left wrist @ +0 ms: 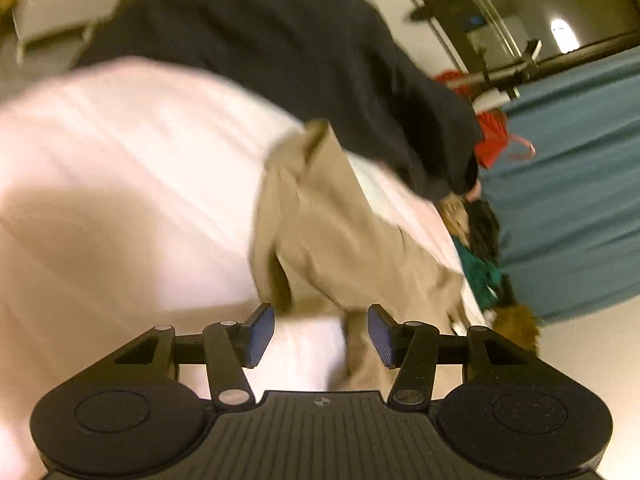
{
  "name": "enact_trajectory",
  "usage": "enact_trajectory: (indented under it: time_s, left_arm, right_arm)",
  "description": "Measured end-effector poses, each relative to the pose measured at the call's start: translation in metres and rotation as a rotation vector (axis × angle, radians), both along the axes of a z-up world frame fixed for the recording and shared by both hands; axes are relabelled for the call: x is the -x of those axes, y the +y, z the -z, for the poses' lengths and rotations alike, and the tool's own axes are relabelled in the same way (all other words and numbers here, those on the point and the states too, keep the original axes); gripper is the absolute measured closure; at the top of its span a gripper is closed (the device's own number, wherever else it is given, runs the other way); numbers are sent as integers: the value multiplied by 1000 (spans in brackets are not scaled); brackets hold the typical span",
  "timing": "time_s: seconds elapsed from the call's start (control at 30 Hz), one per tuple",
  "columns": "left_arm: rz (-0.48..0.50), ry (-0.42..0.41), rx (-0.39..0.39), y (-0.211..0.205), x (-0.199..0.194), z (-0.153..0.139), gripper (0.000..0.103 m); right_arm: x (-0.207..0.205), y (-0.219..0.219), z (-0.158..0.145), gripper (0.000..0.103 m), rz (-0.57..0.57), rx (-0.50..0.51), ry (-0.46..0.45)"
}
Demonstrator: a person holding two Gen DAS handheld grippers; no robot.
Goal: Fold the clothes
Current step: 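Fold the held side edge over toward the shirt's center, then open the left tool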
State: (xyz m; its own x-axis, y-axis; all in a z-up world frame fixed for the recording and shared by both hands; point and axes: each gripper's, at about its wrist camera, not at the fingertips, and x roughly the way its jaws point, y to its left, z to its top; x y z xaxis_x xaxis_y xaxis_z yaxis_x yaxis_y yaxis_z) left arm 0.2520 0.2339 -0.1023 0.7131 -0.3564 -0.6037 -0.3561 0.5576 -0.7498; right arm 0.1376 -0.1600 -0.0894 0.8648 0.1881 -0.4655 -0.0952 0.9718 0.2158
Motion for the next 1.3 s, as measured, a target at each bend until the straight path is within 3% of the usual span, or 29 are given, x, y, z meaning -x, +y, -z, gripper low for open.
enact_trajectory:
  time_s: [0.13,0.17,0.2,0.37,0.43,0.53,0.63,0.67,0.73,0.77,0.8,0.87,1.03,1.13,1.23,1.3]
  left_arm:
    - [3,1,-34,-6,-7,16,60]
    - [-1,-3,-46,-6,-9,18,75]
    - [-7,-6,-56,-4,-11,20,98]
    - [-107,-179,-120,11,4,0,100]
    - [-152,-194,-132,17,8,-8,100]
    - [-180,-133,-194,14,9,-4,100]
    - [-141,-76,-197,14,7,5,97]
    - [-136,-64,-180,15,7,6,91]
    - [-140,-46,-129,16,9,7,63]
    - [-138,-47,-97,17,9,8,42]
    - [-133,-55,-61,16,8,8,32]
    - [-126,-68,-8,14,3,11,29]
    - [-124,-91,10,-6,-31,31,27]
    - [-186,-135,-11,-15,-48,37,25]
    - [-216,-188,-104,-29,-63,31,23]
    - [-201,-216,-212,-41,-78,24,35]
  right_arm:
    - [-1,0,1,7,0,-2,9]
    - [-1,0,1,7,-1,0,11]
    - [-2,1,2,7,-2,1,12]
    - [-3,0,4,7,4,-5,19]
    - [-4,-2,5,7,9,-13,24]
    - [-6,-4,6,7,17,-18,30]
    - [-7,-6,7,7,14,-21,37]
    - [-7,-6,7,7,14,-23,38]
    - [-7,-6,7,7,14,-27,40]
    - [-7,-6,7,7,16,-30,43]
    - [-7,-7,7,7,17,-34,47]
    - [-8,-7,8,7,17,-45,54]
    - [-11,-12,11,7,21,-85,70]
    - [-13,-15,12,7,29,-112,75]
    - [-17,-17,14,7,32,-123,74]
    - [-20,-18,15,7,37,-127,73]
